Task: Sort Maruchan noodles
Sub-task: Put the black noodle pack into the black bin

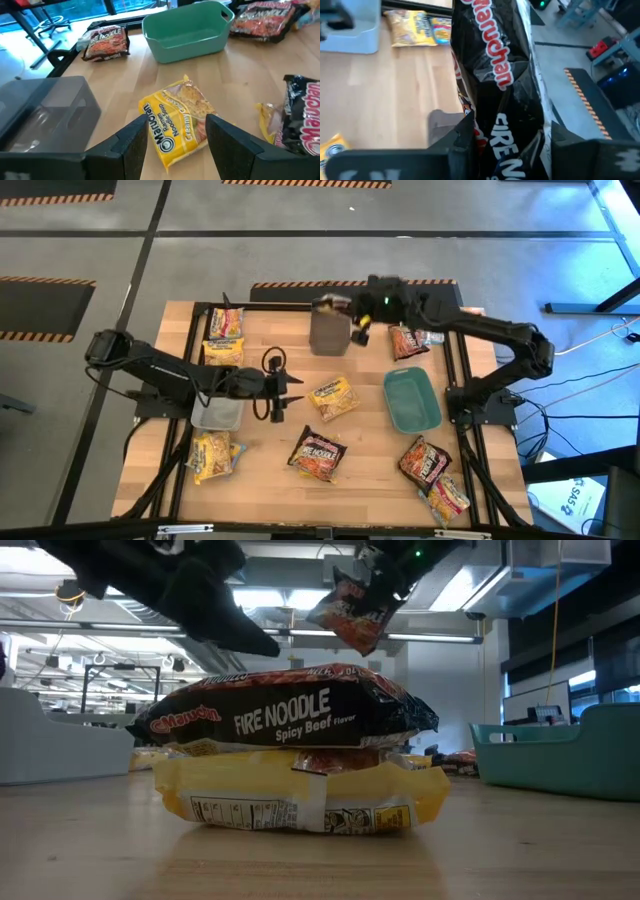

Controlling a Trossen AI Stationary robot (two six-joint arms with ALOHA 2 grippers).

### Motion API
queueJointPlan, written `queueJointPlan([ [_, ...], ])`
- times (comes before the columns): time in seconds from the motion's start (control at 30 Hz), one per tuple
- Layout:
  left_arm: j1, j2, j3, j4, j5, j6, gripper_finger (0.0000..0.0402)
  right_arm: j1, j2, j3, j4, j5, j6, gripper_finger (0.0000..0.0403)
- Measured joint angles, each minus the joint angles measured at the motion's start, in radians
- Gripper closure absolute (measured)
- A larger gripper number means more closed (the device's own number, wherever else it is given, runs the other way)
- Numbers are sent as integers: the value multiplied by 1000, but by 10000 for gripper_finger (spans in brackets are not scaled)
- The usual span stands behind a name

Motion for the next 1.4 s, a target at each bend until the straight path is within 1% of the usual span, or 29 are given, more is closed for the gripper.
queueJointPlan([
  [0.1,44,0,-9,3,34,1,211,-69,34,66,-49,-71,0,299],
  [0.23,86,0,-15,3,58,6,211,-134,121,178,-143,-139,-1,298],
  [0.43,115,0,-15,3,77,19,211,-196,287,395,-346,-164,-50,298],
  [0.57,117,0,-16,3,78,7,211,-231,386,490,-466,-184,-81,298],
  [0.67,115,0,-16,3,78,6,211,-250,430,504,-471,-203,-96,298],
  [1.0,114,0,-16,4,78,6,211,-260,563,504,-383,-286,-108,297],
  [1.17,114,0,-16,4,78,5,211,-261,611,504,-355,-284,-108,297],
  [1.3,114,0,-16,4,78,-1,211,-268,642,504,-363,-249,-110,297],
  [1.4,114,0,-16,6,78,-1,211,-275,656,504,-368,-247,-110,297],
])
